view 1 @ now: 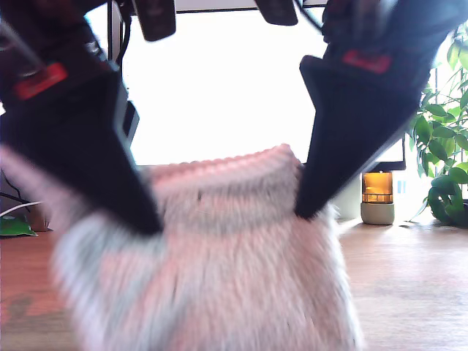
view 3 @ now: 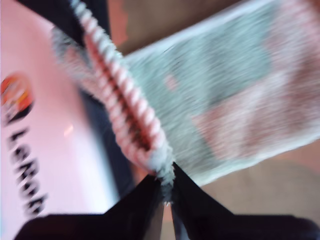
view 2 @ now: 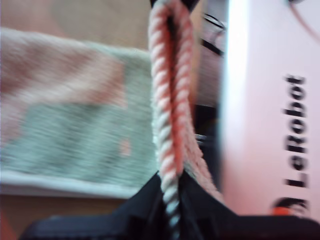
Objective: Fold the tea towel to a neat square and place it to the right
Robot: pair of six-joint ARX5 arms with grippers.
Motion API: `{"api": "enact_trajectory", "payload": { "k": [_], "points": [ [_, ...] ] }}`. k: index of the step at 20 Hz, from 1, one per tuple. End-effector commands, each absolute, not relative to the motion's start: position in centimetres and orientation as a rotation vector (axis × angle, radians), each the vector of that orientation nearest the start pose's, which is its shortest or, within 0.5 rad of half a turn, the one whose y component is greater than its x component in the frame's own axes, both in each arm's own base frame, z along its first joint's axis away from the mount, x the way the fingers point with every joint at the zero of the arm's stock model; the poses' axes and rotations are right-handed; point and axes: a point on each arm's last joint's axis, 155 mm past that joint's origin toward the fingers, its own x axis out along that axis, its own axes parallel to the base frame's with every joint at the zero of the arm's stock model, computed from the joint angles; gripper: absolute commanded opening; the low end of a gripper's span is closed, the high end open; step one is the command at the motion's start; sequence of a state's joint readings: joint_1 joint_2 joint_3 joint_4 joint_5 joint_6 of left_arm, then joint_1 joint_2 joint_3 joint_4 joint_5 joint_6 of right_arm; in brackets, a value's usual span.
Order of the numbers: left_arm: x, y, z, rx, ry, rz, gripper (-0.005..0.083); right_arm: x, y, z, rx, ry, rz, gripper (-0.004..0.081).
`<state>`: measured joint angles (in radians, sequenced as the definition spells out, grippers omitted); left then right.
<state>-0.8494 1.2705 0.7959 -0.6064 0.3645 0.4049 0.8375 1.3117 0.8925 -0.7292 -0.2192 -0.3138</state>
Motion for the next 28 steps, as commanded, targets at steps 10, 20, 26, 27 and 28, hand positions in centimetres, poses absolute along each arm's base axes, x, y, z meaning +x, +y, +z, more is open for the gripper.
{"api": "enact_trajectory", "payload": {
  "k": [10,20,26,27,28],
  "points": [
    [19.9,-27.7,5.6,0.774,0.901,-1.298,-0.0021,20.8,24.1,5.6,-0.569,1.053,1.002,-0.0012],
    [24.2,-27.2,6.0,0.828,0.826,-1.243,-0.0021,24.6,23.2,4.5,-0.491,1.043,0.908,-0.0012],
    [25.6,-27.4,5.3,0.845,0.799,-1.231,-0.0021,25.4,23.3,3.3,-0.473,1.058,0.889,-0.0012],
    [25.7,-27.5,4.9,0.845,0.802,-1.231,-0.0021,25.3,23.3,2.9,-0.476,1.07,0.889,-0.0012],
    [25.7,-27.4,4.8,0.845,0.806,-1.231,-0.0021,25.3,23.3,2.5,-0.478,1.081,0.888,-0.0012]
  ]
}}
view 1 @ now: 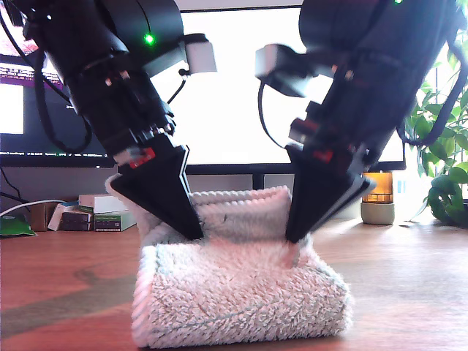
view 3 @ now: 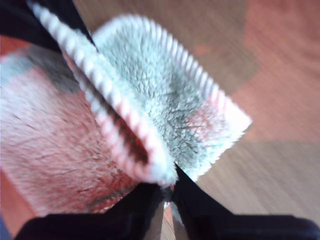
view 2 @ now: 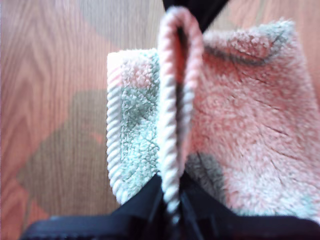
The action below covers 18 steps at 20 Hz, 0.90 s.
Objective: Fold the tea towel to a neat square and place it to the right
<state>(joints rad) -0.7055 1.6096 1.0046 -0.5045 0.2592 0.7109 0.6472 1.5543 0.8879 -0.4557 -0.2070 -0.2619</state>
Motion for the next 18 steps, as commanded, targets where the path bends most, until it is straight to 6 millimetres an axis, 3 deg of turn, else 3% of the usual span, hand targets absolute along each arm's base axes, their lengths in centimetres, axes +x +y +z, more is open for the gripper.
{"api": "enact_trajectory", "payload": {
  "k": [1,8,12,18],
  "points": [
    [25.8,-27.5,4.7,0.845,0.805,-1.231,-0.0021,25.4,23.3,2.0,-0.481,1.088,0.884,-0.0012],
    [27.4,-27.8,5.1,0.861,0.737,-1.208,-0.0008,26.5,23.2,1.4,-0.501,1.068,0.851,-0.0012],
    [27.6,-27.9,5.2,0.872,0.719,-1.213,0.0142,26.6,23.1,1.3,-0.507,1.07,0.842,-0.0012],
    [27.6,-27.6,5.1,0.878,0.732,-1.207,0.0172,26.5,23.1,1.3,-0.507,1.073,0.842,-0.0006]
  ]
}}
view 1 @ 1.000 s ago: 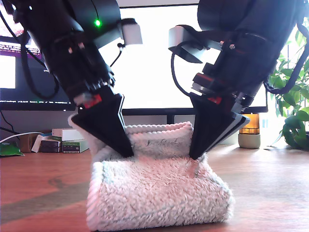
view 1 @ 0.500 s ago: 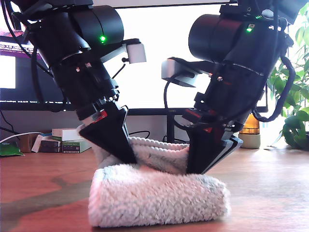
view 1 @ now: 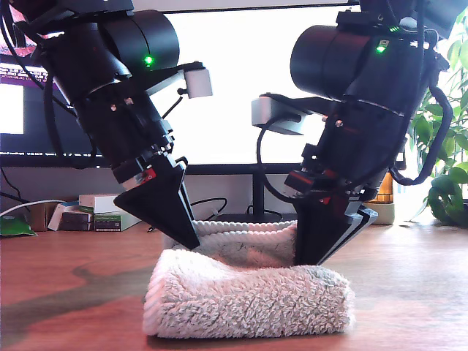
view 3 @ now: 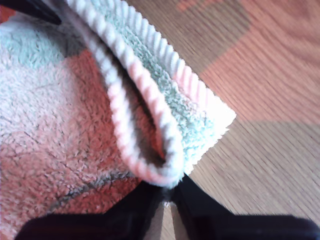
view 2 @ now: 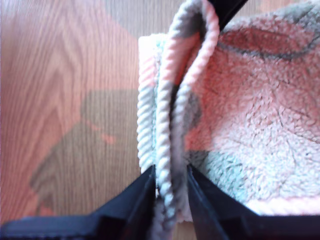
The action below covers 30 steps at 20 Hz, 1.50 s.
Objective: Fold the tea towel to a neat square and place it to the right
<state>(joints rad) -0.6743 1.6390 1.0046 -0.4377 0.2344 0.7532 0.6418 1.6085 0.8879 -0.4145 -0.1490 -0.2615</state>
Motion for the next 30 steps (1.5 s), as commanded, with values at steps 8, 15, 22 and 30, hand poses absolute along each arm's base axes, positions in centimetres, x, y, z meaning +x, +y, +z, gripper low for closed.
{"api": "enact_trajectory", "payload": {
  "k": [8,15,22,30],
  "points": [
    [27.9,-27.4,5.9,0.875,0.727,-1.177,0.017,28.0,24.1,2.9,-0.439,1.042,0.806,0.0284],
    [28.2,-26.6,8.5,0.828,0.722,-1.108,0.0166,30.0,24.4,6.4,-0.442,1.03,0.771,0.0341],
    [28.1,-24.3,11.9,0.674,0.765,-0.981,-0.0024,29.6,23.6,8.1,-0.443,1.092,0.76,-0.001],
    [28.5,-25.0,14.5,0.535,0.697,-1.01,-0.0024,29.2,23.9,8.2,-0.43,1.1,0.783,-0.001]
  ]
}}
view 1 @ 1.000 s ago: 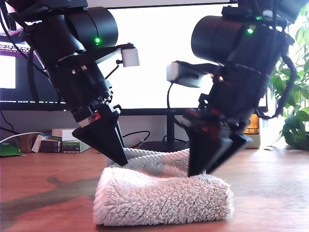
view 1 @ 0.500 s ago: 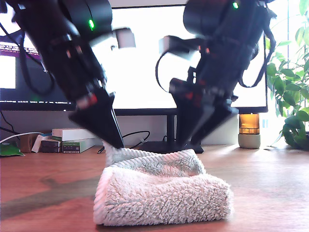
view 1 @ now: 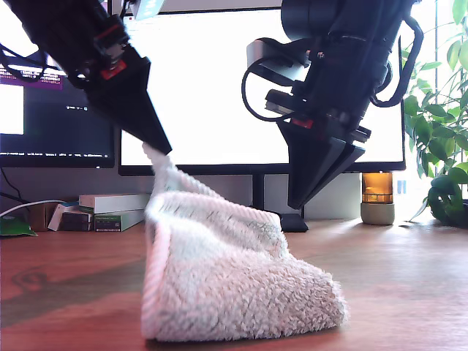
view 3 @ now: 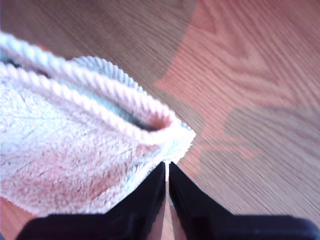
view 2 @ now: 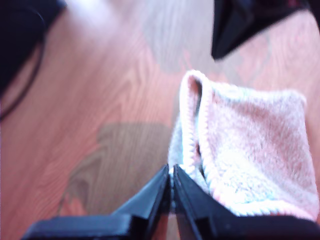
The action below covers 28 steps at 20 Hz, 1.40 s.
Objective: Fold the tea towel to a neat square and place it to the right
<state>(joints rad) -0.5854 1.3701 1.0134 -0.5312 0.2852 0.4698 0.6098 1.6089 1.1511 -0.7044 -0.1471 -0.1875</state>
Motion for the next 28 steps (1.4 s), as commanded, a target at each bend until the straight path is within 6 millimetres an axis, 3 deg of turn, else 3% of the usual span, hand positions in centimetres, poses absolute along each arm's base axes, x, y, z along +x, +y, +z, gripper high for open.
{"api": "enact_trajectory", "payload": {
  "k": [1,2,3,5,9,10,12,19,20,22,23,28],
  "points": [
    [28.4,-24.8,14.0,0.535,0.719,-1.011,-0.0024,29.1,23.9,8.2,-0.429,1.102,0.782,-0.001],
    [28.3,-24.5,13.3,0.537,0.75,-1.01,-0.0012,29.0,23.9,8.2,-0.426,1.106,0.785,-0.001],
    [28.2,-24.4,12.7,0.536,0.775,-1.012,0.0053,29.0,23.9,8.2,-0.424,1.108,0.788,-0.001],
    [28.0,-24.7,11.7,0.527,0.806,-1.03,0.0247,28.9,24.0,8.1,-0.423,1.109,0.79,-0.001],
    [28.6,-25.0,10.0,0.521,0.841,-1.022,0.0292,28.5,24.1,8.1,-0.414,1.124,0.805,-0.001],
    [29.1,-24.9,9.9,0.523,0.835,-1.009,0.0253,28.4,24.1,8.1,-0.412,1.124,0.807,-0.001],
    [30.1,-24.2,10.3,0.535,0.811,-0.978,-0.0035,28.3,24.4,8.2,-0.405,1.12,0.825,-0.001],
    [30.4,-23.1,12.5,0.425,0.784,-0.968,-0.0023,28.3,25.3,8.5,-0.427,1.076,0.889,-0.001],
    [30.4,-23.1,12.5,0.419,0.787,-0.967,-0.0023,28.9,25.6,8.7,-0.418,1.05,0.886,0.0013],
    [30.2,-23.1,12.8,0.396,0.794,-0.96,-0.0023,30.3,26.5,9.7,-0.39,0.974,0.895,0.0224],
    [29.9,-23.2,13.1,0.388,0.794,-0.969,-0.0023,30.4,27.0,9.9,-0.376,0.961,0.915,0.029],
    [29.7,-23.3,14.8,0.363,0.754,-0.969,-0.0023,30.1,27.8,8.0,-0.266,1.03,1.005,0.0296]
  ]
}}
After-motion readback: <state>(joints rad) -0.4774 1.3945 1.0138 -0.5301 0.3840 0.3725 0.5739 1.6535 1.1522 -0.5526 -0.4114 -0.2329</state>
